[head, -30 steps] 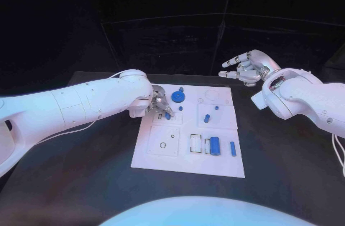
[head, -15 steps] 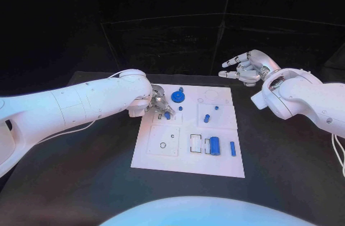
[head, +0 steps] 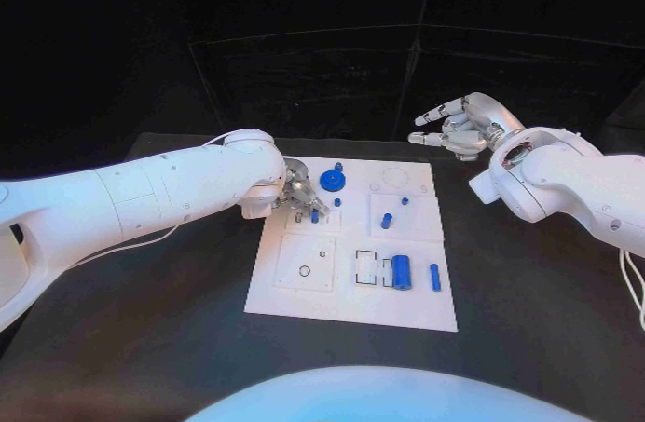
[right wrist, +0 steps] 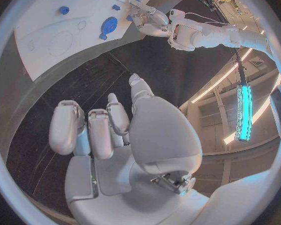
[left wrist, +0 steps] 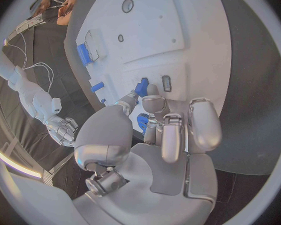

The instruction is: Assemble the parts on the task board

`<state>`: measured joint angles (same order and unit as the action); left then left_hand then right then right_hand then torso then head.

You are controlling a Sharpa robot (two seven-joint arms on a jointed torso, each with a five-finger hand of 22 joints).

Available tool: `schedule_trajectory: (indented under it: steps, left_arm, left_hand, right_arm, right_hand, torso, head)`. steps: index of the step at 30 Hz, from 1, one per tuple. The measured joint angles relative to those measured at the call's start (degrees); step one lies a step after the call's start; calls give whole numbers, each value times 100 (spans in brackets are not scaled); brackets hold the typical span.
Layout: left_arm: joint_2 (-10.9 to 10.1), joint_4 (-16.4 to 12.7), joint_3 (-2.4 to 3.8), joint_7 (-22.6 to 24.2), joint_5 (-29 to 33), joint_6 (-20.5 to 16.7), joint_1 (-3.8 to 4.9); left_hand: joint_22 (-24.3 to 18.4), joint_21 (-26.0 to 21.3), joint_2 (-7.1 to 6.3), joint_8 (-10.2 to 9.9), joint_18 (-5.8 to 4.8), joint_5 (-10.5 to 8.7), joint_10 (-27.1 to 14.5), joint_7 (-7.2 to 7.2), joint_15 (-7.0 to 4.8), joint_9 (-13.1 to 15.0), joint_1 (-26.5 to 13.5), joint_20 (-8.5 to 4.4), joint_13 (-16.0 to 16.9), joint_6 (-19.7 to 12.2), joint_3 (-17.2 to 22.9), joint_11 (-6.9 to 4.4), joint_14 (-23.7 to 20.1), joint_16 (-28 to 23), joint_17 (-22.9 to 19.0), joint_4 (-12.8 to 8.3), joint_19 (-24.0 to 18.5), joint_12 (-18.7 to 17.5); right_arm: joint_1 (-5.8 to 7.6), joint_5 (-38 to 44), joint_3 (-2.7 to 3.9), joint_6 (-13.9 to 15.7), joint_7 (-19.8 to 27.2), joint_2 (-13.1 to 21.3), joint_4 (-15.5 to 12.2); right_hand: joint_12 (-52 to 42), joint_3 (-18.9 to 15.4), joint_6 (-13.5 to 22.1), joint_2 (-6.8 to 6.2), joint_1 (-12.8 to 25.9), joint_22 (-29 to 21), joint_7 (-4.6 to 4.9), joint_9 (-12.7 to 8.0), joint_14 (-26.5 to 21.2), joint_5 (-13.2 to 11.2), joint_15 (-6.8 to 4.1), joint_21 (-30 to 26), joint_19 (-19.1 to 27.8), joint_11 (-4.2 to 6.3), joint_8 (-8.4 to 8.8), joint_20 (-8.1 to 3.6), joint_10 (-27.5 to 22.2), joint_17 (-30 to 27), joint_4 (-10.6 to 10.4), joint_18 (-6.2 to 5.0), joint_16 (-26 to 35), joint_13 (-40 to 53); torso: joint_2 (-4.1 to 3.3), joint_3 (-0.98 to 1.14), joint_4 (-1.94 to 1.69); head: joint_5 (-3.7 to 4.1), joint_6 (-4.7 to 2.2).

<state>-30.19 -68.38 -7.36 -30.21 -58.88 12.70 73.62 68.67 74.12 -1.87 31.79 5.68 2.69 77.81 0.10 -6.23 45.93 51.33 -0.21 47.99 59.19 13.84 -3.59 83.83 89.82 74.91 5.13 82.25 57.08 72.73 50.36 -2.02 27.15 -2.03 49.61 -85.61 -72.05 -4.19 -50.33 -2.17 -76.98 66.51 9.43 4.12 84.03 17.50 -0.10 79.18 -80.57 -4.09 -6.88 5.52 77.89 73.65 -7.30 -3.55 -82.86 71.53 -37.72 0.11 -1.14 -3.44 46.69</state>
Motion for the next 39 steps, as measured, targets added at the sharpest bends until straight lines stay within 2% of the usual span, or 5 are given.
schedule_trajectory:
  steps: [26,31,36,39]
  left_arm:
    - [-24,-81,1,0,-5,78,-1]
    - [-26,-114,1,0,-5,96,-1]
    - [-30,-122,2,0,-2,96,-1]
    - [-33,-128,6,0,10,91,1]
  left_hand:
    - [15,0,25,0,1,0,-1,0,0,4,69,0,7,-1,-75,1,0,0,0,-7,0,28]
    - [15,0,141,21,1,0,14,0,-3,13,341,0,7,-1,-105,-14,4,0,0,-73,0,28]
    - [4,0,347,22,1,-1,21,0,-21,19,741,0,2,-1,37,-20,22,0,0,-275,0,28]
    - [-28,-14,380,22,2,-3,20,-31,-21,19,944,1,-31,-35,176,-19,22,0,0,-415,-1,26]
  right_arm:
    - [0,0,0,-9,0,0,5]
    - [0,0,0,-10,0,-1,8]
    - [0,0,0,-12,-1,-3,10]
    - [0,0,0,-15,-2,-3,11]
  right_hand:
    - [0,0,0,0,0,1,0,0,0,0,0,0,0,0,0,0,0,0,0,0,0,0]
    - [0,0,0,5,5,1,0,0,0,0,0,0,0,0,0,0,0,0,0,0,0,1]
    - [0,0,0,31,31,1,0,0,0,0,0,0,0,0,0,0,0,0,0,0,0,1]
    - [0,0,0,31,31,1,0,0,0,0,0,0,0,0,0,0,0,0,0,0,0,1]
  torso:
    - [0,0,-2]
    - [0,0,-2]
    - [0,-1,-2]
    - [0,-1,-2]
  head:
    - [4,1]
    - [4,1]
    - [3,-3]
    - [1,-4]
